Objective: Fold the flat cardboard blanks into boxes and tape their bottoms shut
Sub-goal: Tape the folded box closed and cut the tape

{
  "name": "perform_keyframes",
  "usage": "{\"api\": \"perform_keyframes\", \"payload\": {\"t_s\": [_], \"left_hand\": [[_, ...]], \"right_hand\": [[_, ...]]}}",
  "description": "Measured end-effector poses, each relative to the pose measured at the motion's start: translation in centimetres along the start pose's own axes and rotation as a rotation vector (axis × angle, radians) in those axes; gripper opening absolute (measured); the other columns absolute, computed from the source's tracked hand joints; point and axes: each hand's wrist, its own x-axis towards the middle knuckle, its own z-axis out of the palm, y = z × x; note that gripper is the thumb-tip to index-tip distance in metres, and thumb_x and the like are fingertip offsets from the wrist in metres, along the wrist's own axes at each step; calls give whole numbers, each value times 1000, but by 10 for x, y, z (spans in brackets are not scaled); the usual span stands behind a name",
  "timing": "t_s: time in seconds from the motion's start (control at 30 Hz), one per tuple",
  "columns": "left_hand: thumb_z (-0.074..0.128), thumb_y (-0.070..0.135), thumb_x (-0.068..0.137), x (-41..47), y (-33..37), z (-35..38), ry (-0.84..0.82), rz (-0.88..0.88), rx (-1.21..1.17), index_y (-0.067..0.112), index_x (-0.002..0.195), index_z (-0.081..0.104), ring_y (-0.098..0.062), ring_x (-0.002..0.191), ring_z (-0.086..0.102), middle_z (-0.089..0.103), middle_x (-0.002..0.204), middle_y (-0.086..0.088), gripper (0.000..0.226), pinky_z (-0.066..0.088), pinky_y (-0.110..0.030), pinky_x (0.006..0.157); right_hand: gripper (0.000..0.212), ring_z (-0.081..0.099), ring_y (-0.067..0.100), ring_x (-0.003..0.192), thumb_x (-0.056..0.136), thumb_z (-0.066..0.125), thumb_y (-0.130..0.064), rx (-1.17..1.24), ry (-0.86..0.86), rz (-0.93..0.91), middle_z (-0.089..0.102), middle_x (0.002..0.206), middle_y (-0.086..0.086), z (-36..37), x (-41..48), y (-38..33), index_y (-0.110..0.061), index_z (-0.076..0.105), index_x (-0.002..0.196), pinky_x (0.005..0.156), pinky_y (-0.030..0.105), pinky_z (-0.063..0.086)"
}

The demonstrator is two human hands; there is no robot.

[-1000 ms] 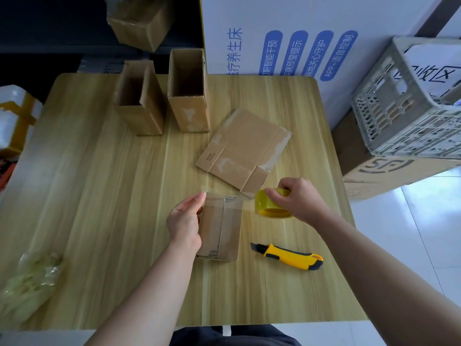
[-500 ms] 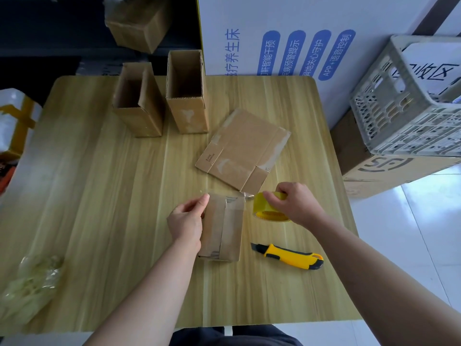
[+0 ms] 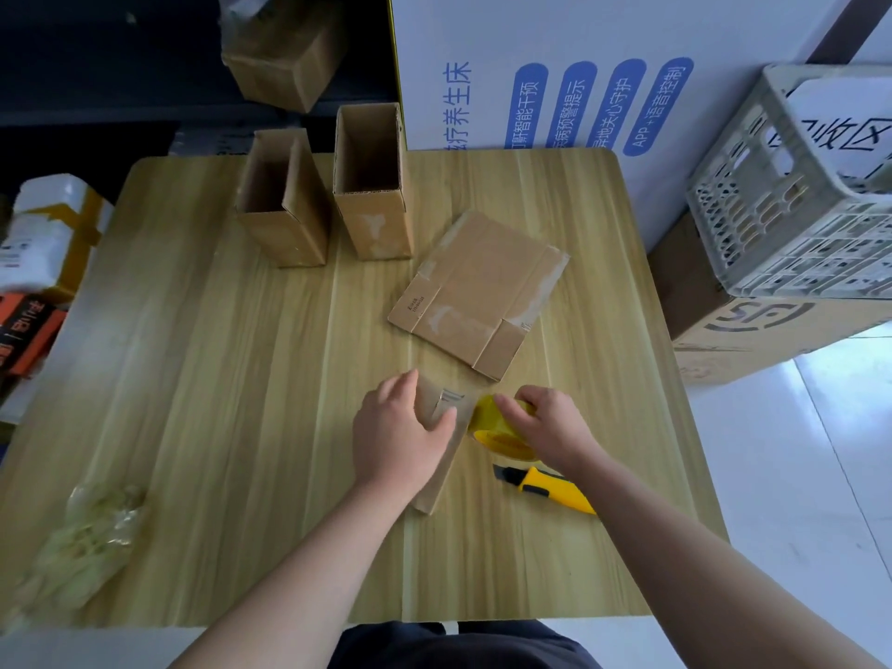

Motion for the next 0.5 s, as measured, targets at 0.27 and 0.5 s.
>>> {"api": "perform_keyframes", "payload": {"t_s": [0.27,0.5], "left_hand": [[67,63,72,9,-18,-4,-280,198,242,17,153,-2,-23,144,17,14,159,-4,116,19,-37,117],[76,39,70,43,-21,-25,-361,274,261,25,154,5,-22,142,24,19,158,0,111,21,-36,115]], "right_hand": [[45,35,16,53,99,46,-43,83,21,29,38,54,-3,34,-30,10,-17,40,63,49,29,29],[44,38,17,54,99,44,-45,58,-8,27,43,55,-3,53,-55,26,-17,42,65,55,35,31]]}}
